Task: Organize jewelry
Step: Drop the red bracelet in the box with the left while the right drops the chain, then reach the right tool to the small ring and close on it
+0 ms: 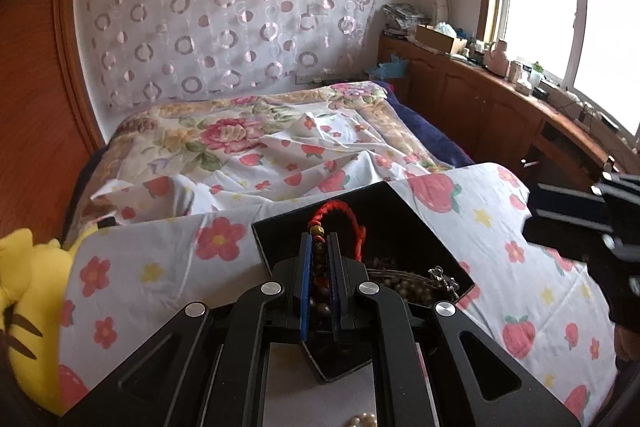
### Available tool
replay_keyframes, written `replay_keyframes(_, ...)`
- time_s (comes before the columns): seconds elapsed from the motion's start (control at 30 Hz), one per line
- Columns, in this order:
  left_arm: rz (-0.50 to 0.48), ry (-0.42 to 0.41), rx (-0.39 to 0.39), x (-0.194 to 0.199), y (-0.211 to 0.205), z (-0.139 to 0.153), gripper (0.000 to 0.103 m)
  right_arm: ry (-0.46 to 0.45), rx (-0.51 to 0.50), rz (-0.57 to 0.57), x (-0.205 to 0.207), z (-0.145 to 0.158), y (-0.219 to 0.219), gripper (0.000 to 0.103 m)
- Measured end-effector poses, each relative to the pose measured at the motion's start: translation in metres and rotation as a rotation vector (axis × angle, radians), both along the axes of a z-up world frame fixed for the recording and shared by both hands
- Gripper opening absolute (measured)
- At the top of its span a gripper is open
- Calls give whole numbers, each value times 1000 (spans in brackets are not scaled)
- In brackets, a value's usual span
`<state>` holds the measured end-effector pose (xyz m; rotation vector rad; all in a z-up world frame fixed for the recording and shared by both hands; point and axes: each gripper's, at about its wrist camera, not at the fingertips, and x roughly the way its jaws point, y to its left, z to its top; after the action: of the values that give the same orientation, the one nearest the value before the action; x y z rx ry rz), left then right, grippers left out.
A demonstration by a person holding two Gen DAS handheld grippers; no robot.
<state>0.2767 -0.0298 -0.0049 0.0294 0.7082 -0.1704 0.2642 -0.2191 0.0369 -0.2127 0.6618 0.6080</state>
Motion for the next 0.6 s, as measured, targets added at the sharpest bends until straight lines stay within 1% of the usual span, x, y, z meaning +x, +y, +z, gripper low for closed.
replay_keyframes(0.03, 4, 1, 1, -1, 1, -1, 17, 2, 2, 6, -3, -1, 0, 22)
replay_keyframes(0.07, 8, 2, 2, -3, 2, -2, 23, 5, 3, 13, -7, -4, -1, 22)
replay_keyframes(0.1, 12, 1, 6, -6, 3, -3, 32, 9, 4, 18, -11, -6, -1, 22)
replay_keyframes(0.2, 8, -8, 23, -22, 7, -6, 35, 16, 4, 39, -26, -15, 0, 22)
replay_keyframes(0.27, 6, -18, 32, -36, 10, -9, 44, 32, 9, 55, -37, -24, -2, 22)
replay_keyframes(0.3, 4, -24, 35, -46, 12, -11, 53, 39, 12, 59, -41, -28, -3, 22)
replay_keyframes(0.33, 2, -26, 33, -52, 15, -13, 60, 48, 13, 63, -44, -33, -4, 22)
replay_keyframes(0.4, 6, -24, 28, -65, 21, -19, 65, 65, 5, 64, -52, -44, -6, 23)
replay_keyframes(0.43, 11, -24, 30, -73, 24, -23, 71, 73, -1, 64, -56, -51, -7, 24)
replay_keyframes(0.47, 14, -26, 30, -80, 28, -26, 73, 78, -4, 64, -58, -55, -6, 27)
replay_keyframes(0.5, 16, -28, 25, -85, 30, -28, 78, 86, -10, 62, -60, -61, -7, 28)
replay_keyframes(0.6, 29, -18, 9, -102, 40, -35, 85, 114, -29, 56, -63, -75, -9, 28)
